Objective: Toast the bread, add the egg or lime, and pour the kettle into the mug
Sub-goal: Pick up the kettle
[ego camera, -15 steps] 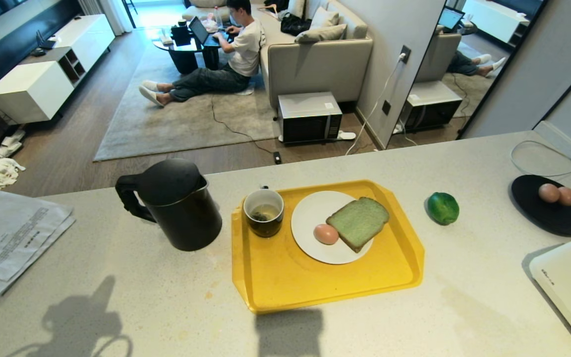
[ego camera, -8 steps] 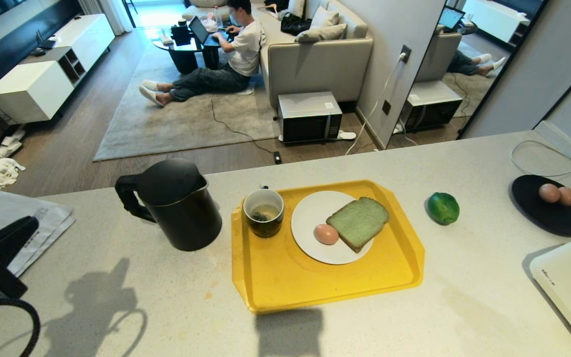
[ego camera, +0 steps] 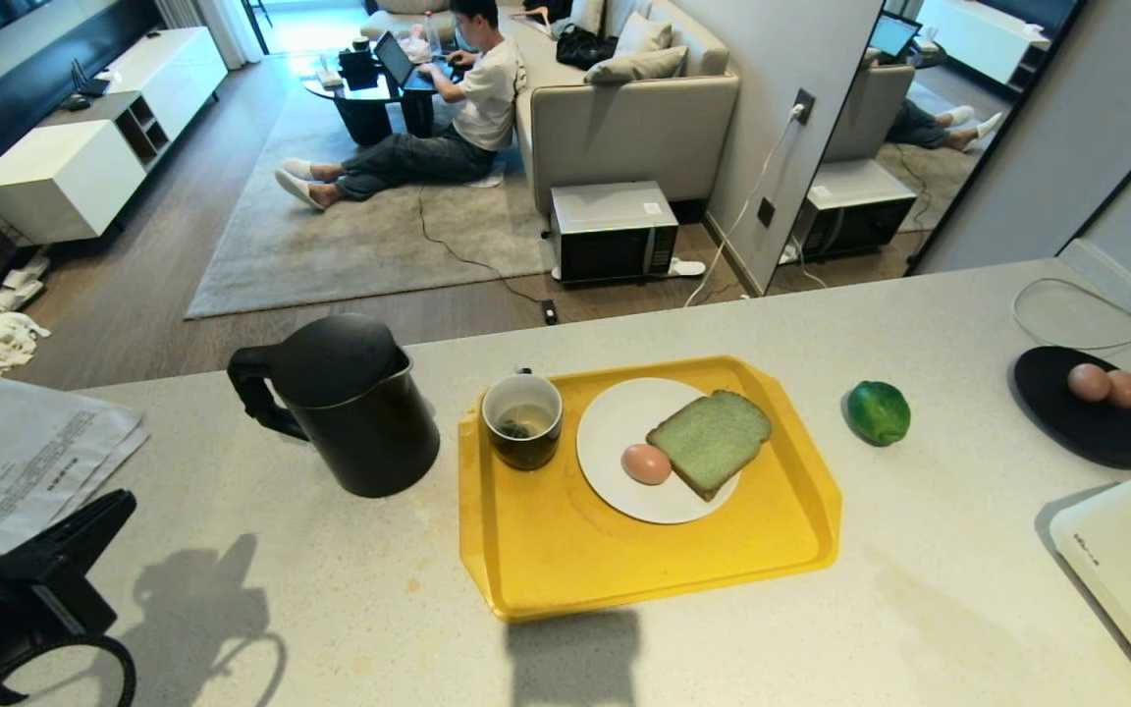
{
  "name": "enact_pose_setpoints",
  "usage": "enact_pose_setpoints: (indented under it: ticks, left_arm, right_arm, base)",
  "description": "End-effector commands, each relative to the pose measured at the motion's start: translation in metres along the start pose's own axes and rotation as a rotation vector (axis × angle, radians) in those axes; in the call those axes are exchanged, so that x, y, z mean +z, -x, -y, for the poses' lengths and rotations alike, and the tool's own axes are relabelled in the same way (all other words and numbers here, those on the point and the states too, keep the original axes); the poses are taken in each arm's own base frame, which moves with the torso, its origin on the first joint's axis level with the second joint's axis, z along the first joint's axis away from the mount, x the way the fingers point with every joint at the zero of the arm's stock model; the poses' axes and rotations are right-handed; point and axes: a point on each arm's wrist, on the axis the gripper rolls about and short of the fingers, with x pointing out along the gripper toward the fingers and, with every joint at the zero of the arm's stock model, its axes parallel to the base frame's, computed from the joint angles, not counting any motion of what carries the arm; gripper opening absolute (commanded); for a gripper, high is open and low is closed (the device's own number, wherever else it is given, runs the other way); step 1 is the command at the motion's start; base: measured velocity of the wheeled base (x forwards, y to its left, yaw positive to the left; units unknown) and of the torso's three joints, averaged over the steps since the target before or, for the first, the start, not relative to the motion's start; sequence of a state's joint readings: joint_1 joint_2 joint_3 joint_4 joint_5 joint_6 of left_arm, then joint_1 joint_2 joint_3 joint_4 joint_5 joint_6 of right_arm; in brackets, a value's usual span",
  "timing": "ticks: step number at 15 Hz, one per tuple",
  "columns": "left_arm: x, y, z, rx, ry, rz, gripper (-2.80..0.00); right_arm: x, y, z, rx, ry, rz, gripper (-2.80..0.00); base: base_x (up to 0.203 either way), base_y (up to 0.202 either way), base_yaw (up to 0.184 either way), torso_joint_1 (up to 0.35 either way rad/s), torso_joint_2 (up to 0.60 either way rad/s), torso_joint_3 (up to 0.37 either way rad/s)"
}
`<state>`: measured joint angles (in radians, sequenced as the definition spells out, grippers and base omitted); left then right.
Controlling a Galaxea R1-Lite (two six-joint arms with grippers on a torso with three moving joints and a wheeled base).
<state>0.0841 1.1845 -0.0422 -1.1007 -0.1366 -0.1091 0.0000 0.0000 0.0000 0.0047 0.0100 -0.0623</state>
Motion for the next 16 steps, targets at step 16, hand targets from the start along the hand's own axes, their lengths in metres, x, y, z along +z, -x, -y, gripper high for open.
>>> enact_pose_setpoints:
  ticks: [16]
  left_arm:
    - [0.0053,-0.0143,-0.0107,0.052,-0.003,0.063,-2.80]
  right_arm:
    - [-0.0002,-0.0002,-0.0002,0.007,-0.006,-0.001,-2.80]
  base:
    - [0.000,0.000,0.000,-0.011,0.02,0.011]
